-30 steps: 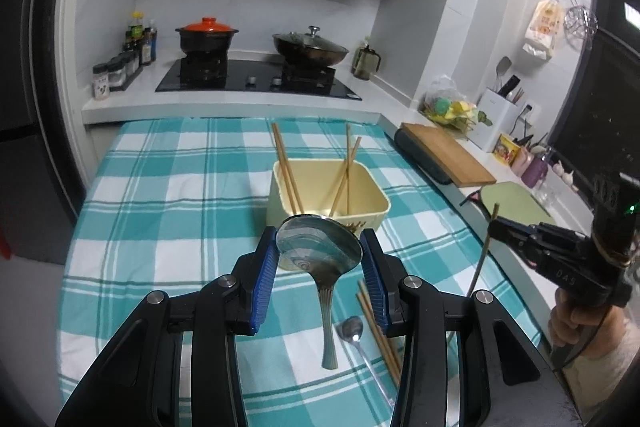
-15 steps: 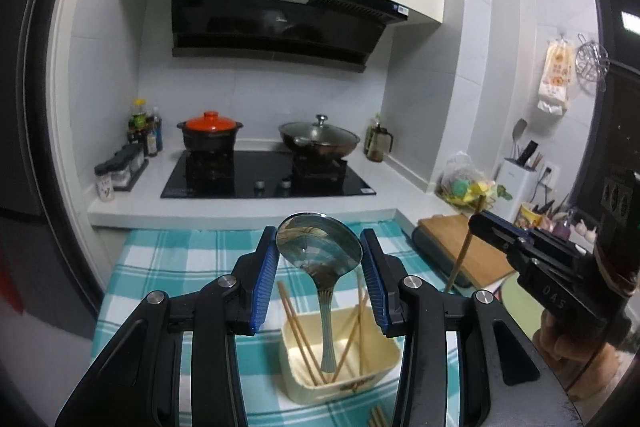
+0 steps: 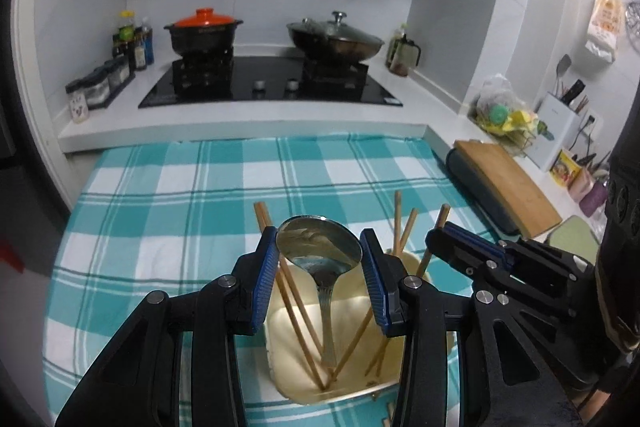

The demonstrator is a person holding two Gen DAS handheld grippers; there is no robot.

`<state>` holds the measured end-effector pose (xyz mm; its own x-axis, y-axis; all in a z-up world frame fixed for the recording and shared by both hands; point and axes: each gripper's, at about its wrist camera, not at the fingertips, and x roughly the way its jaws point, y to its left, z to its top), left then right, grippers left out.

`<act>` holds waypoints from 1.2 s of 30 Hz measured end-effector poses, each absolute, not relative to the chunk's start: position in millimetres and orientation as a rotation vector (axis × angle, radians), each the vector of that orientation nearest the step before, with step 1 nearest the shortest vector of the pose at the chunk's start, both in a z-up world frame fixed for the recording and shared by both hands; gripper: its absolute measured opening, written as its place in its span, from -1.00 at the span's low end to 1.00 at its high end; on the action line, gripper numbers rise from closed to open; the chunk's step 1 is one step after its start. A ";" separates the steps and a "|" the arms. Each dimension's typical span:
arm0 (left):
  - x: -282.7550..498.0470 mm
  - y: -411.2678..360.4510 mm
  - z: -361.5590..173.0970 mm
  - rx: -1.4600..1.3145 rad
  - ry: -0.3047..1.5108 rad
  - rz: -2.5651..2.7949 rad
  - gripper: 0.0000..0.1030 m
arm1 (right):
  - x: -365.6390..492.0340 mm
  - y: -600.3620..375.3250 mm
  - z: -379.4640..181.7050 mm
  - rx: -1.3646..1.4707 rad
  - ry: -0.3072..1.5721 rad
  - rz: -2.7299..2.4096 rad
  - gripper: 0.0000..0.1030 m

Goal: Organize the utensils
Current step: 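Lower the chopstick and spoon into the holder and open both grippers, then withdraw both tools from the holder back over the remaining utensils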

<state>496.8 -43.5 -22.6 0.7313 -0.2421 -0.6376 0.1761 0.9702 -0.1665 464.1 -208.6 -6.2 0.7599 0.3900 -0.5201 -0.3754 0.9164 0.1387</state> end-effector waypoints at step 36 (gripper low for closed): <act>204.9 9.9 -82.4 -0.082 0.789 -0.214 0.87 | 175.9 -269.2 -32.9 -0.141 0.555 0.190 -0.07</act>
<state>204.9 9.9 -82.4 0.6839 -0.2214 -0.6952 0.1601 0.9752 -0.1531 175.9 -269.2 -32.9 0.8330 0.1406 -0.5351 -0.2163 0.9730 -0.0811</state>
